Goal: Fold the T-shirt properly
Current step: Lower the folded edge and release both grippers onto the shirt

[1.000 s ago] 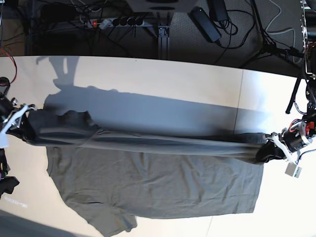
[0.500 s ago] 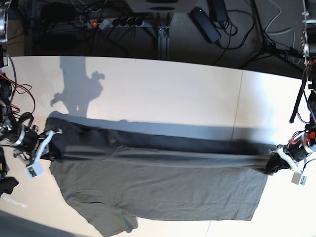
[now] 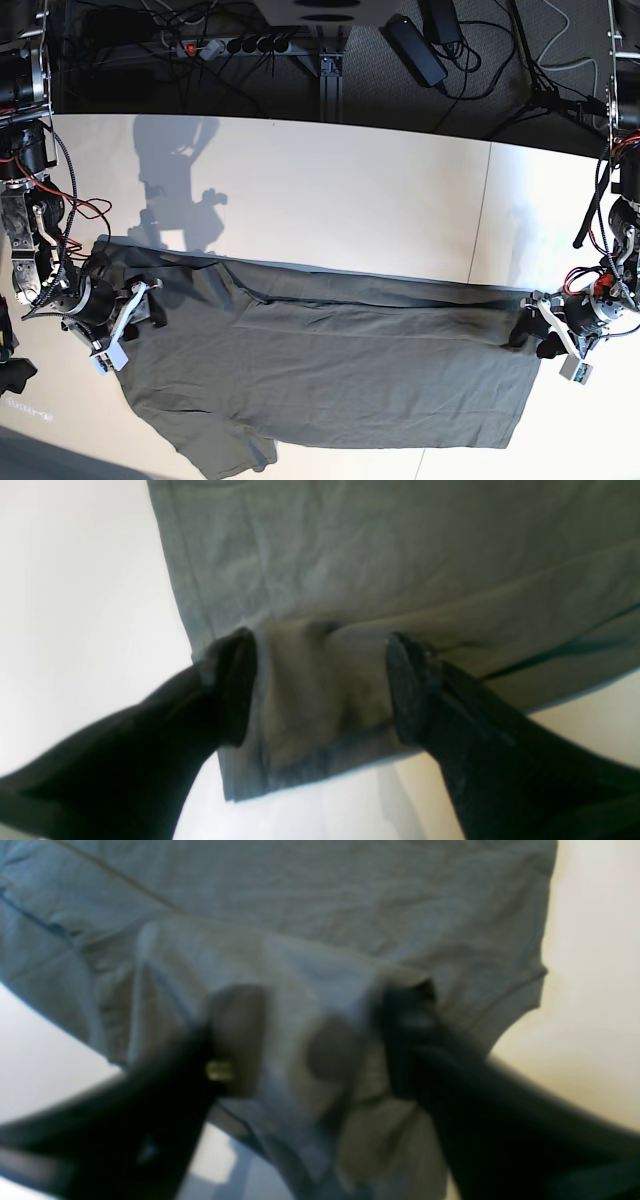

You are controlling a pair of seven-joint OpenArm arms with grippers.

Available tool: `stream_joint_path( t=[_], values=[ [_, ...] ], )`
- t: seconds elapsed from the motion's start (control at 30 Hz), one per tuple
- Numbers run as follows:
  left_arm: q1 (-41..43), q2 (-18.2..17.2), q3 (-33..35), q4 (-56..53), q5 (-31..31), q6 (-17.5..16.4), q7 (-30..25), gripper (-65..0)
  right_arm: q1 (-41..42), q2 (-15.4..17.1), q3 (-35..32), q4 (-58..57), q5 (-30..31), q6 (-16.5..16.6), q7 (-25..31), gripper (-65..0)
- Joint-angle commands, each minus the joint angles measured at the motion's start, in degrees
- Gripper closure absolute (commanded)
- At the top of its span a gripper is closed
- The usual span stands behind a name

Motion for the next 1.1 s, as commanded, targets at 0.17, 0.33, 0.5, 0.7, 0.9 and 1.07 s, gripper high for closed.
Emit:
stream_joint_path(
  t=[0.17, 0.33, 0.5, 0.7, 0.9, 1.07],
  values=[
    [-2.16, -1.05, -6.43, 4.57, -2.47, 3.32, 3.61, -43.4, 1.75, 0.61, 7.13, 2.56, 3.15, 3.52, 2.64, -41.1],
    [-2.16, -0.55, -9.44, 5.95, -6.88, 3.3, 5.25, -27.6, 1.77, -1.31, 11.21, 2.12, 3.69, 3.65, 2.64, -28.5],
    [-1.4, 3.17, -8.7, 5.35, -4.28, 3.3, 6.25, 0.0, 1.77, -6.05, 11.19, -2.89, 0.42, 3.67, 3.85, 0.0],
    [-1.7, 6.08, -1.95, 0.13, 1.68, 7.06, 8.66, 0.0, 1.44, -10.47, 11.19, -11.69, -4.09, 3.72, 4.35, 0.0],
    [-1.68, 6.23, 3.3, -2.91, 4.11, 9.94, 11.19, 0.0, -0.04, -10.45, 11.19, -15.23, -4.0, 3.74, 3.63, 0.0],
    [-1.27, 5.7, 3.32, -2.51, 4.13, 7.32, 15.26, 0.0, -2.34, -10.08, 11.21, -13.81, -0.13, 3.74, -3.3, 0.0]
  ],
)
